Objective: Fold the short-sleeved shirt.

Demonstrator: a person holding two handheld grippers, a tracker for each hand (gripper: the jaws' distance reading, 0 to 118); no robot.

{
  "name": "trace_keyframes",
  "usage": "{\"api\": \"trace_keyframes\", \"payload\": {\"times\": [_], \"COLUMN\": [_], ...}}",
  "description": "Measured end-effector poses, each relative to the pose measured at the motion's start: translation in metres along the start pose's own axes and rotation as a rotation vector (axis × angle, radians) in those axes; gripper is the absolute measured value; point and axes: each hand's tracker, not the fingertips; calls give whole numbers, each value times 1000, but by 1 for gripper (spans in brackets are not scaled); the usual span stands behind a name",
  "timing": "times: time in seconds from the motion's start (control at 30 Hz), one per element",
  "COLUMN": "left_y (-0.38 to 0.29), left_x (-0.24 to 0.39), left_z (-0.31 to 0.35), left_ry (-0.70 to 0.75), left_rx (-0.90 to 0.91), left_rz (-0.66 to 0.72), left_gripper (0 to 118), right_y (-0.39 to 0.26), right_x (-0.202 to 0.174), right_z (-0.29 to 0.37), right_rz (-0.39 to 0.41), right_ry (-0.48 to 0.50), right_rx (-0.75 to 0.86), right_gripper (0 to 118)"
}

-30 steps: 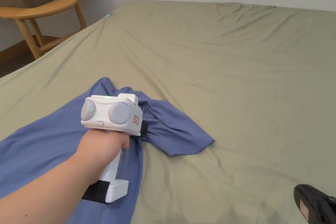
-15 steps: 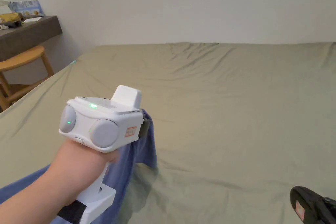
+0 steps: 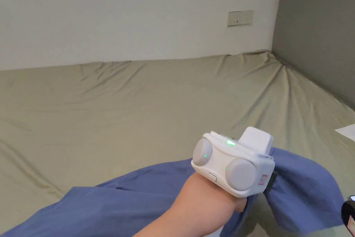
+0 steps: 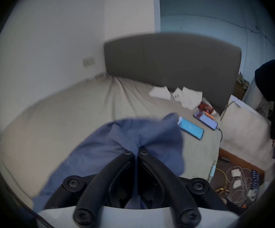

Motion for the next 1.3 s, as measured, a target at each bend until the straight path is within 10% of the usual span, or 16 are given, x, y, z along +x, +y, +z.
{"api": "trace_keyframes", "payload": {"times": [0.17, 0.27, 0.3, 0.5, 0.67, 0.83, 1.23, 1.3], "left_y": [-59, -80, -84, -115, -194, -280, -313, -322], "left_x": [15, 10, 5, -52, -74, -95, -287, -325], "left_z": [-68, -62, -42, 98, 233, 312, 291, 265], "left_ry": [-88, -79, -101, -10, 352, 542, 667, 653], "left_rx": [-152, -114, -48, 231, 355, 399, 130, 131], "left_rz": [149, 179, 183, 335, 270, 502, 536, 610], "left_gripper": [6, 109, 118, 89, 1, 0, 0, 29], "right_y": [-21, -31, -33, -33, -37, -46, -40, -40], "right_x": [24, 24, 21, -10, -46, -83, -145, -148], "right_z": [14, 5, 0, -27, -48, -63, -98, -105], "right_rz": [-25, -22, -30, -24, 25, 46, 192, 194], "right_ry": [-62, -62, -56, 41, 105, 173, 252, 250], "right_rx": [-50, -76, -83, -70, -58, -87, -144, -146], "right_gripper": [1, 1, 1, 1, 1, 1, 1, 1]}}
